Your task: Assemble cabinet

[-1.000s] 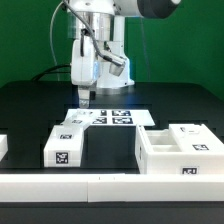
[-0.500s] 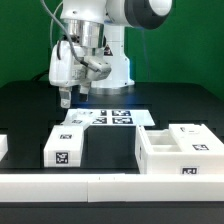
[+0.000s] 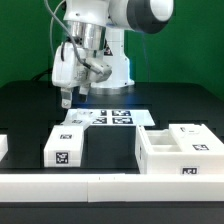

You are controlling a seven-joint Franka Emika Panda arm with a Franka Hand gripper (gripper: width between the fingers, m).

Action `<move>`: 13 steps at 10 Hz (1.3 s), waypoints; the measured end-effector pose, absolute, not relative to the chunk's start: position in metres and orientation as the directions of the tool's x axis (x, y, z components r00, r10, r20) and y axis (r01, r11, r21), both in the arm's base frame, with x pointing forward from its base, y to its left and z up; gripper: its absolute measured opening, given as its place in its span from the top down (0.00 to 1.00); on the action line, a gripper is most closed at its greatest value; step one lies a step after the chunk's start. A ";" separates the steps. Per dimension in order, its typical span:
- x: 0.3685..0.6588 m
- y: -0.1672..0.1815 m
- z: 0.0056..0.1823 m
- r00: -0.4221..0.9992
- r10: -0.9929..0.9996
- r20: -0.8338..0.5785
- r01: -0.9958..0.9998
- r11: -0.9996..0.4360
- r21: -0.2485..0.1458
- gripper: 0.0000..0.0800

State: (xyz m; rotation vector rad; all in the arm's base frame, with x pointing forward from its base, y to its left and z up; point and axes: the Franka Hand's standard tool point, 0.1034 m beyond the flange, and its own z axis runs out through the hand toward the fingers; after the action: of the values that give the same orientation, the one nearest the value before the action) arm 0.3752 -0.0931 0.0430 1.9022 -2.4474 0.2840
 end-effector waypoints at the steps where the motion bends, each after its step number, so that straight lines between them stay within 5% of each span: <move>1: 0.375 -0.094 0.043 -0.196 -0.970 0.144 -0.977 0.179 -0.118 0.01; 6: 0.372 -0.099 0.039 -0.114 -0.978 0.172 -0.991 0.099 -0.095 0.01; 11: 0.391 -0.084 0.058 0.400 -0.899 0.177 -0.907 -0.416 -0.064 0.01; 13: 0.391 -0.084 0.058 0.467 -0.866 0.181 -0.875 -0.482 -0.047 0.01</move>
Offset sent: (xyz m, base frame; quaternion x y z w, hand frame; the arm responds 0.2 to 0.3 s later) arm 0.0000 0.0000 0.0000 0.0000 0.0000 0.0000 1.0000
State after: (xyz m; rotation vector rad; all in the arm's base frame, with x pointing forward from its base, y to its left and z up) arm 0.3910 -0.0841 0.0576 2.6449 -1.5707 0.2791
